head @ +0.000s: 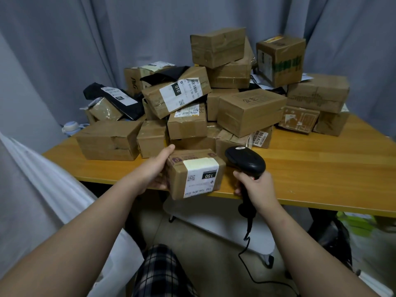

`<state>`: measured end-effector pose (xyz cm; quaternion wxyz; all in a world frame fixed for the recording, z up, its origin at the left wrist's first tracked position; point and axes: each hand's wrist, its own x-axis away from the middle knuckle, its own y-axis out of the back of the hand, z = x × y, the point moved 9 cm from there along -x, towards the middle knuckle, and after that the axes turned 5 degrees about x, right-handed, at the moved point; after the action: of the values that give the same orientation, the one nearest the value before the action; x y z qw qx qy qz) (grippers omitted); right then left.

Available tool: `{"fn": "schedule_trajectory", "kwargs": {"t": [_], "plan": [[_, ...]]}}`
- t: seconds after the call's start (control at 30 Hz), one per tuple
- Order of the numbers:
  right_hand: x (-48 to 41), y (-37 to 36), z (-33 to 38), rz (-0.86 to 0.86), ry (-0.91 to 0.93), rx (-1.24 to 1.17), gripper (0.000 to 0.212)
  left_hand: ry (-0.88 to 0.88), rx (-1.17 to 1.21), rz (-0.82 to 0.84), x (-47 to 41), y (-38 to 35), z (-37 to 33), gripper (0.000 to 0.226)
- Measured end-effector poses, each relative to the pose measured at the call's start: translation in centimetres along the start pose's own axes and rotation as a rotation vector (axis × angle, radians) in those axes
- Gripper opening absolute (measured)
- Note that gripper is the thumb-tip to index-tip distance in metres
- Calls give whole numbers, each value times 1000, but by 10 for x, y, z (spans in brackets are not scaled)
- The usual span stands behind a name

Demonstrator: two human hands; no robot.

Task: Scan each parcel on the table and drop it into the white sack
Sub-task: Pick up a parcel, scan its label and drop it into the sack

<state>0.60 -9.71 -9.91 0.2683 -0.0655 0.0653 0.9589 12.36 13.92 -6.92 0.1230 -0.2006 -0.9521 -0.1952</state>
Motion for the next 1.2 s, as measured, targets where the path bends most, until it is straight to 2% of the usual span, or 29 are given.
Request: {"fn": "schedule_trajectory", "kwargs": {"t": [0.07, 0.13, 0.2, 0.27, 0.33, 0.43, 0.47, 0.53, 0.57, 0.63, 0.77, 0.83, 0.9, 1.03, 1.1, 1.2], "plan": [[0, 0, 0, -2, 5, 8, 9, -50, -100, -115, -9, 9, 1, 49], [0, 0, 0, 0, 10, 18, 8, -246, -288, -297, -12, 19, -15, 38], [0, 0, 0, -8, 16, 28, 9, -481, -348, -433, 0, 21, -36, 17], [0, 0, 1, -23, 23, 34, 11, -632, -394, -380, 11, 10, -48, 13], [1, 0, 2, -36, 31, 44, 12, -688, -424, -244, 16, -4, -47, 29], [2, -1, 3, -28, 33, 57, 12, -622, -602, -91, 20, -17, -43, 77], [2, -1, 2, -27, 31, 63, 12, -575, -688, -53, 18, -21, -42, 81], [0, -1, 3, -21, 30, 67, 10, -516, -769, 5, 15, -28, -44, 76], [-1, -1, 4, -17, 22, 56, 8, -486, -723, 16, 13, -30, -45, 73], [0, 0, 7, -26, -3, -11, 7, -381, -423, 25, 9, -26, -40, 70], [12, -9, 11, -60, -43, -306, 35, -185, 365, 115, 1, -37, -3, 96], [20, -23, 21, -18, 11, -409, 54, -188, 640, 155, 4, -54, 5, 83], [25, -38, 35, 48, 56, -481, 55, -211, 620, 186, 6, -71, 8, 83], [23, -41, 59, 85, 152, -471, 45, -266, 429, 188, 10, -78, 4, 108], [17, -31, 65, 84, 212, -315, 45, -344, 332, 81, 14, -58, -9, 115], [9, -19, 76, 174, 280, 67, 55, -548, 122, -56, 27, -21, -42, 119]]}}
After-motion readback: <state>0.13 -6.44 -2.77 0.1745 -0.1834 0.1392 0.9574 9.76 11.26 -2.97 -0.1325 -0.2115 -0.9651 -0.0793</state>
